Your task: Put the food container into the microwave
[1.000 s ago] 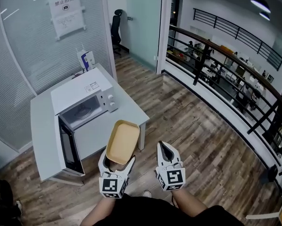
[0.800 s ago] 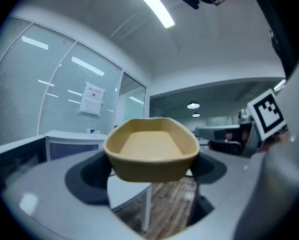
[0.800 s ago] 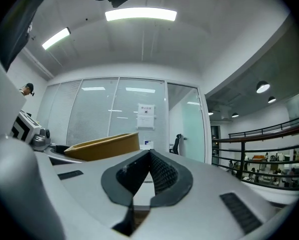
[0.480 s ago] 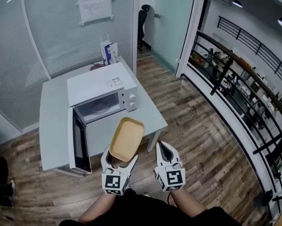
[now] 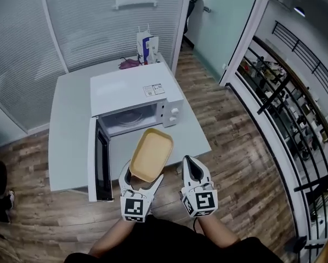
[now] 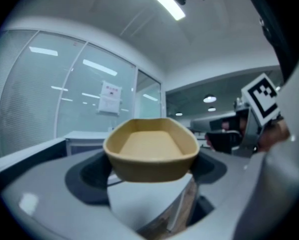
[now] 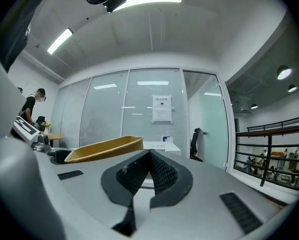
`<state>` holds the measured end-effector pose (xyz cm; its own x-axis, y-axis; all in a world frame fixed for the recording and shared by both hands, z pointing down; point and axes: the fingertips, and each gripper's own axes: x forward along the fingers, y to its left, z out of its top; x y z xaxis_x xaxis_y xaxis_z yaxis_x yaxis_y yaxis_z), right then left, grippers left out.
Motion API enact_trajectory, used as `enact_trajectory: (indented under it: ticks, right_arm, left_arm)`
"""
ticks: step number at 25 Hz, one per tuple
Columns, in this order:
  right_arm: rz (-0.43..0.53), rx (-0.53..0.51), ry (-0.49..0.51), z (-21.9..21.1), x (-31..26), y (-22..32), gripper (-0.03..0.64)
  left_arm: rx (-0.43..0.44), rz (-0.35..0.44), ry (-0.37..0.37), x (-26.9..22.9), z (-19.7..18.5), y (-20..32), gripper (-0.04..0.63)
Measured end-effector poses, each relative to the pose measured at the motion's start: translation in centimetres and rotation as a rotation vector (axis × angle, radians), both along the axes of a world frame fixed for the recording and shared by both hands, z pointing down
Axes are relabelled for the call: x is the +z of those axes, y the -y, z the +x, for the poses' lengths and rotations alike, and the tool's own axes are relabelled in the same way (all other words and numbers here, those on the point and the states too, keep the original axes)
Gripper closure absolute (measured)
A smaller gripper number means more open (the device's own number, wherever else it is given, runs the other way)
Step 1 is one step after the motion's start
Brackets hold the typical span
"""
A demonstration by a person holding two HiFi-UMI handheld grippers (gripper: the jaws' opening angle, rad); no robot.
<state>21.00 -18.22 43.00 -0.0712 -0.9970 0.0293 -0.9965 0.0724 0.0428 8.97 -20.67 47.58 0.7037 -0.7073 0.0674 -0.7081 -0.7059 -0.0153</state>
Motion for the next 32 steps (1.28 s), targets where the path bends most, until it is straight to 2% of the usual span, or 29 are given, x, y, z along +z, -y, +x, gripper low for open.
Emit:
enact_trajectory:
  ticks: [3,11,18,25,32]
  right_arm:
    - [-0.009,-0.019,-0.009,-1.1,-0.2,1.6,0.612]
    - [-0.018,-0.068,-0.040,-2.9,-1.1,4.7,0.612]
    - [-0.015,-0.111,-0.037,-2.1,-1.3,8.4,0.612]
    - [-0.054,-0.197,-0.018,-2.1,0.6,12.4,0.612]
    - [-0.090,-0.225,-0.011,-0.7,2.3,15.7,0.612]
  left_arm:
    - [-0.010,0.021,0.028,0.2,-0.9,1.0,0.107]
    - [-0.063,0.007,0.015,-0.1,-3.2,3.3,0.107]
    - [-0.126,-0.006,0.025,0.7,-3.5,6.3,0.107]
    - [-0.195,-0.034,0.041,2.2,-2.5,9.0,0.107]
    - [-0.282,-0.069,0.074,4.1,-3.2,11.6,0.107]
